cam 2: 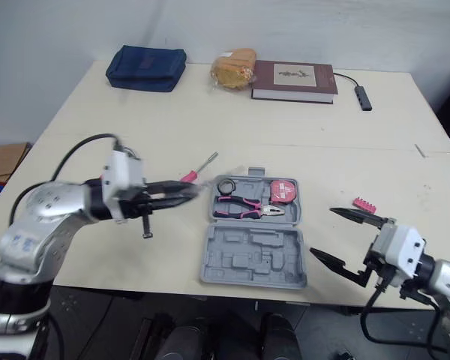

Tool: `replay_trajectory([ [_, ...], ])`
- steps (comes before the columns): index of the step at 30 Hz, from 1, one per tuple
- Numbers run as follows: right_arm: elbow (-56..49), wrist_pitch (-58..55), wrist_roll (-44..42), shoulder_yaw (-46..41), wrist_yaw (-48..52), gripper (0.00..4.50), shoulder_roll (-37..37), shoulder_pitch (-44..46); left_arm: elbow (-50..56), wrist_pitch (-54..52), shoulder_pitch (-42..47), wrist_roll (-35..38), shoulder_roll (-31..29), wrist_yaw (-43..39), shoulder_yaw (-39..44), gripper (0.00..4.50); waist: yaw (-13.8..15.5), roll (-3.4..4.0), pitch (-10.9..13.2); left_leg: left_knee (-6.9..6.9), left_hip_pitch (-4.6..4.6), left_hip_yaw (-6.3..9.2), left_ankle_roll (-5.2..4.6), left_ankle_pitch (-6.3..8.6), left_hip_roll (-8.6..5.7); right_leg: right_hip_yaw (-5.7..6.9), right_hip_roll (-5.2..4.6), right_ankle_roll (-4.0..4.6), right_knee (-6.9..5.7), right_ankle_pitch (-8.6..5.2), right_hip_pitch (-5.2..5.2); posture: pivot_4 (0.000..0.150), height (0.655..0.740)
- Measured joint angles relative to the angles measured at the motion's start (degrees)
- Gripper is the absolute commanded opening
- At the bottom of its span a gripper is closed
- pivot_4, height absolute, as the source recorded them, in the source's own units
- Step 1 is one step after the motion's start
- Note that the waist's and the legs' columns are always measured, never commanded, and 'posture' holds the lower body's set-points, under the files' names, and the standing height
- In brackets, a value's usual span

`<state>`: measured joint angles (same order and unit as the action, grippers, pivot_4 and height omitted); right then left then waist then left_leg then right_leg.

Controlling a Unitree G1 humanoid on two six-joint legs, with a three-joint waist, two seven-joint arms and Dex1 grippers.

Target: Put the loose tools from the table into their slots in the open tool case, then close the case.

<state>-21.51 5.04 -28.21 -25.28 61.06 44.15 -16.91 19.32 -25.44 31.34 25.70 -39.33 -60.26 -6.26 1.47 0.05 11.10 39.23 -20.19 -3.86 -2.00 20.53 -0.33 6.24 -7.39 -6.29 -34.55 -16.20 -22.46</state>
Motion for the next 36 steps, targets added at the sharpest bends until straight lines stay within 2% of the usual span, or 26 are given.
replay_trajectory([
  [6, -3.16, 0.03, 0.67, -0.34, -1.42, 4.50, -1.90, -4.61, -0.24, -10.94, 11.72, -7.33, -4.35, -5.60, -15.18, 0.04, -0.06, 0.01, 0.03, -0.02, 0.01, 0.00, 0.04, -0.06, 0.07, -0.08, 0.18, 0.01, -0.08, -0.01, -0.03, 0.150, 0.7400],
  [8, -4.49, 0.00, 1.28, -0.03, -2.17, 4.50, -2.36, -6.14, -0.79, -15.05, 15.76, -10.57, -1.82, -4.27, -19.46, 0.04, 0.35, 0.01, 0.04, 0.01, -0.04, 0.06, -0.03, -0.09, 0.00, -0.14, 0.16, -0.03, -0.07, 0.01, -0.02, 0.150, 0.7400],
  [14, -7.41, -0.39, 1.79, 0.07, -4.39, 4.50, -2.91, -7.03, -1.53, -19.90, 17.12, -15.17, 2.94, -0.55, -25.68, 0.04, 0.04, 0.01, 0.04, 0.01, -0.11, 0.12, -0.05, -0.08, 0.02, -0.27, 0.13, -0.06, 0.02, 0.03, -0.04, 0.150, 0.7400],
  [21, -8.34, -1.08, 2.10, 0.07, -5.93, 4.50, -3.04, -8.01, -3.80, -24.54, 17.07, -19.23, 5.96, 3.60, -28.06, 0.04, 0.09, 0.01, 0.04, 0.03, -0.10, 0.14, -0.05, -0.13, 0.01, -0.29, 0.08, -0.05, -0.04, 0.03, -0.03, 0.150, 0.7400],
  [36, -9.93, -1.54, 2.41, 0.21, -7.23, 4.50, -3.32, -8.30, -2.27, -27.58, 16.64, -19.81, 5.43, 4.31, -28.45, 0.04, 0.08, 0.01, 0.04, 0.06, -0.11, 0.19, -0.05, -0.13, 0.00, -0.29, 0.06, -0.04, -0.06, 0.02, -0.02, 0.150, 0.7400],
])
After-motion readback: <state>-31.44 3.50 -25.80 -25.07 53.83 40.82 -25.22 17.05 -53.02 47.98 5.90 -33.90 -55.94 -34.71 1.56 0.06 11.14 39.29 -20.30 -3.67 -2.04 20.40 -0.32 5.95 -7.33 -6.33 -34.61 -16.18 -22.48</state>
